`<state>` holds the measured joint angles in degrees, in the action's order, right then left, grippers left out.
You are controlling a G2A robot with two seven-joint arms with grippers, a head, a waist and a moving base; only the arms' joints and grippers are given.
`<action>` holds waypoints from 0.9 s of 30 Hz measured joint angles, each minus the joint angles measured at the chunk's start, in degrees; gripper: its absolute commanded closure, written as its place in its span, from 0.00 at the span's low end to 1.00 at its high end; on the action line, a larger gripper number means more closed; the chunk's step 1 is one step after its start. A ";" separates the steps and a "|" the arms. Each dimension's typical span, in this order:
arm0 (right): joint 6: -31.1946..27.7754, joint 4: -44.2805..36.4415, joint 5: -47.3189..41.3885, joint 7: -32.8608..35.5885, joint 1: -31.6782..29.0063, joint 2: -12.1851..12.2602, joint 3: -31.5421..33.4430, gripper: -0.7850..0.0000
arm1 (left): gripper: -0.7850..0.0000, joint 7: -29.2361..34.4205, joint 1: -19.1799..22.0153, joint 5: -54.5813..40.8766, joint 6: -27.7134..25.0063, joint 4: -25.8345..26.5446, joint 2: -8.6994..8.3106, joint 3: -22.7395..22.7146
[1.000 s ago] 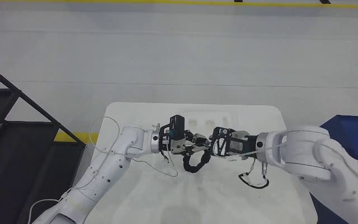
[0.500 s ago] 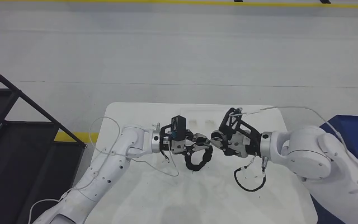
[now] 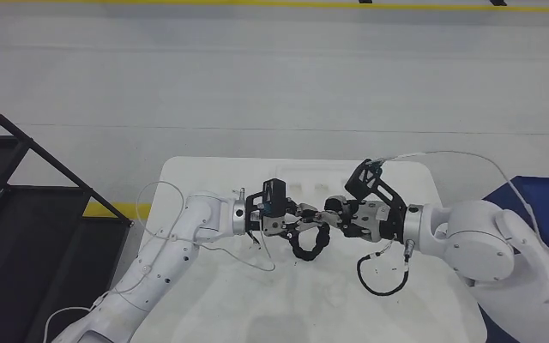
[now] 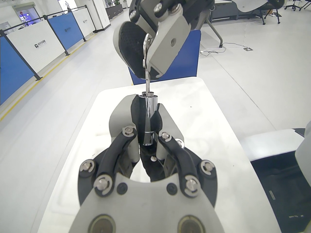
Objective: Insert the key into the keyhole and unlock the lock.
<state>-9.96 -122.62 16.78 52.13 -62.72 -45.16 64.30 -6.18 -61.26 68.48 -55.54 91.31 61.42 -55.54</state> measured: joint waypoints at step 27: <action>-22.94 6.37 21.54 -19.94 -7.83 -0.57 0.45 0.82 | 1.00 -8.84 -1.95 -1.75 -0.28 1.44 0.37 -2.23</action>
<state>-32.90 -116.25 38.32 32.18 -70.55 -45.74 64.74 -15.02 -63.21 66.73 -55.82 92.75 61.80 -57.77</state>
